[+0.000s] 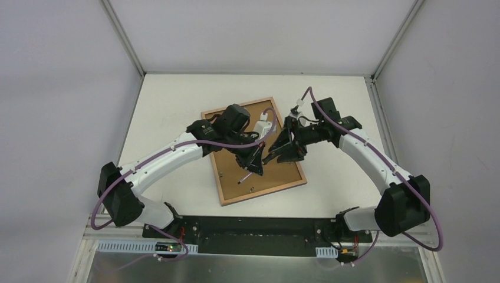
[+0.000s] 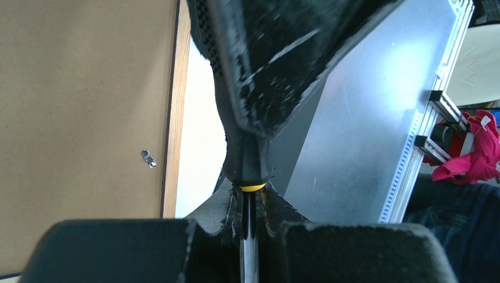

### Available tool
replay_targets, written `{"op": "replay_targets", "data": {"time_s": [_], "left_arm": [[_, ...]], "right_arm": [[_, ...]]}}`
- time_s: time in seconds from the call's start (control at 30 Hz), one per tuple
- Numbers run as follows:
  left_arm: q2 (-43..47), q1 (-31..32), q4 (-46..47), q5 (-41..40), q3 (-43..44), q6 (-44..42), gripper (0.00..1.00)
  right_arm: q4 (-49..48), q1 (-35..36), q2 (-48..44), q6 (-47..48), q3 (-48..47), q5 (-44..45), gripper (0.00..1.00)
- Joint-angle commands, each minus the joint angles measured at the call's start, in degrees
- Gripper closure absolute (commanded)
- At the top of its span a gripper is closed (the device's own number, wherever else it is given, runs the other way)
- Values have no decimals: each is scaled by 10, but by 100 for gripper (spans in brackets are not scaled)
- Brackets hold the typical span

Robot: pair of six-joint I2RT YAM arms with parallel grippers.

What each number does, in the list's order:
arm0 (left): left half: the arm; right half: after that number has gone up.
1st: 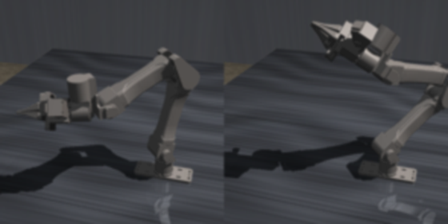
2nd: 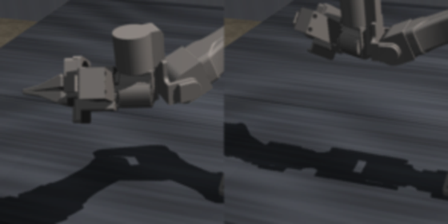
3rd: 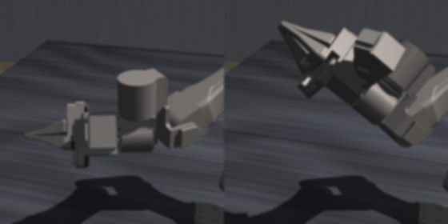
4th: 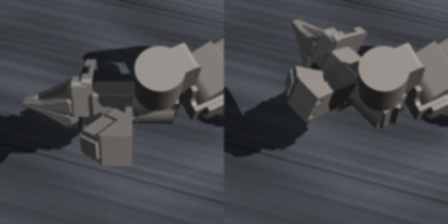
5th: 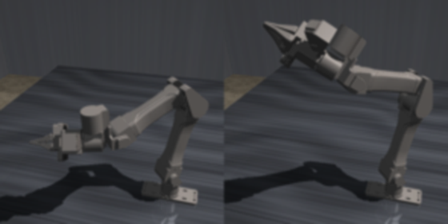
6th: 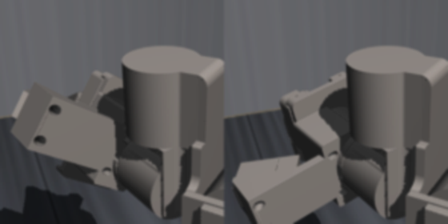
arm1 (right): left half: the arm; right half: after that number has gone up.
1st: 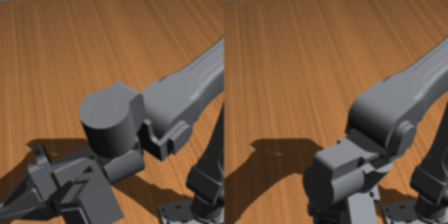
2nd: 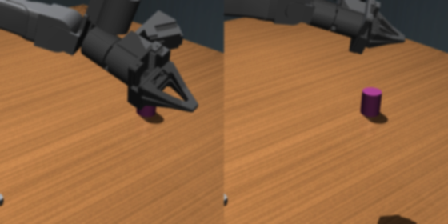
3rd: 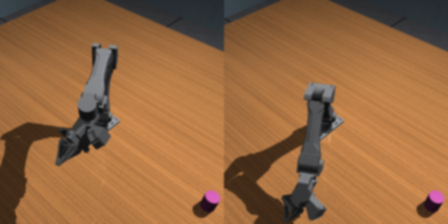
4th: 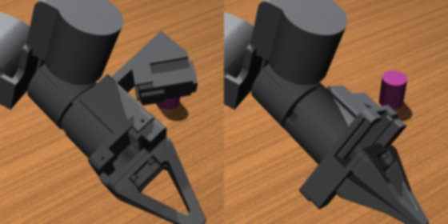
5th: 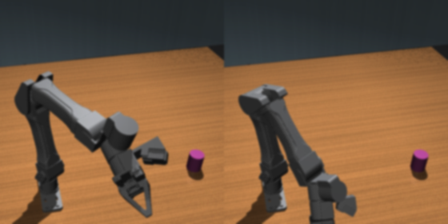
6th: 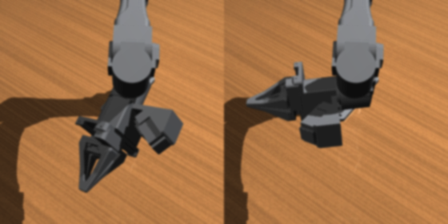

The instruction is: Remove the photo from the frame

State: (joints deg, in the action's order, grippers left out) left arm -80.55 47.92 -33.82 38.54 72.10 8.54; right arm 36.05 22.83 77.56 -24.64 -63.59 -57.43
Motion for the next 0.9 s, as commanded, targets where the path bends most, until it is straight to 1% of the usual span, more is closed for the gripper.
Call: {"op": "replay_targets", "data": {"time_s": [0.0, 0.1, 0.23, 0.43, 0.63, 0.73, 0.77, 0.83, 0.87], "left_arm": [[11, -1, 0, 27, 5, -29, 100], [9, -1, -5, 21, 10, -38, 100], [7, -1, -18, 17, 16, -51, 100], [8, -1, -26, 18, 12, -60, 100], [9, -1, -30, 18, 12, -70, 100], [9, -1, -31, 18, 12, -73, 100], [9, 0, -31, 17, 11, -75, 100], [9, -1, -32, 12, 11, -77, 100], [8, -1, -32, 8, 12, -77, 100]], "right_arm": [[-52, 22, 18, -40, 6, -49, 31], [-64, 40, 22, -48, 3, -54, 32], [-66, 43, 24, -43, 9, -64, 48], [-72, 43, 21, -34, 25, -78, 57], [-77, 43, 19, -26, 34, -72, 59], [-96, 43, 15, -37, 40, -79, 59], [-105, 43, 13, -43, 44, -84, 62], [-120, 43, 10, -50, 51, -94, 80], [-122, 43, 7, -50, 53, -93, 91]]}}
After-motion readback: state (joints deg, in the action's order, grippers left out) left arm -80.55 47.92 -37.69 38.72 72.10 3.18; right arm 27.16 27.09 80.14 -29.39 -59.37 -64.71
